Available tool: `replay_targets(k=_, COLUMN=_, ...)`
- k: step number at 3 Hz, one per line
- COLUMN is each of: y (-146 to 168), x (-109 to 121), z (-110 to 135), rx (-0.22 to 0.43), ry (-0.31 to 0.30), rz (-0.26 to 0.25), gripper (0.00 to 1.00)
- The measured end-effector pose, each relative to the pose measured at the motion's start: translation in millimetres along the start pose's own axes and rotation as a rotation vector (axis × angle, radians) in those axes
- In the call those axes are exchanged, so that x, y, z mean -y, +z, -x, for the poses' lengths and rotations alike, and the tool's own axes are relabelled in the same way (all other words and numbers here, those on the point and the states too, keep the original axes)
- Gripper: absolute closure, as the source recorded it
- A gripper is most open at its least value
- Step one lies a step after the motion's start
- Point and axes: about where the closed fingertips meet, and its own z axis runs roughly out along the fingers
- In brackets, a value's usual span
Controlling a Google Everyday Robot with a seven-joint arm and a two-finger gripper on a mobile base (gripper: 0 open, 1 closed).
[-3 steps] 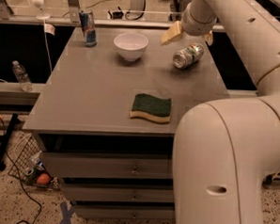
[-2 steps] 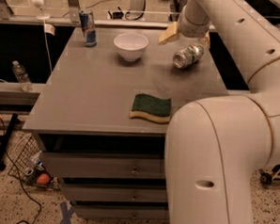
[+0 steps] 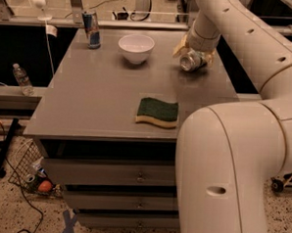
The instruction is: Move 7up can near sponge
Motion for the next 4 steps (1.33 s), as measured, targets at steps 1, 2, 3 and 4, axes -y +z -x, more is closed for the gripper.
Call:
replay_targets(k=1, y=10, x=5, z=-7, rx=-0.018, ry=0.039, rz=0.004, gripper=0.45)
replay_targets(k=2, y=-1, x=-2, z=-11, rx=0.001, ry=-0.013, rz=-0.012, gripper=0.77)
replay_targets(k=3, y=-35, x=-12, z=-17, rx=0.042, ry=-0.151, rz=-0.040, gripper=0.99)
replay_targets(k=4, y=-74, x=-25, z=-36, rx=0.074, ry=-0.312, rz=0.004, gripper=1.00)
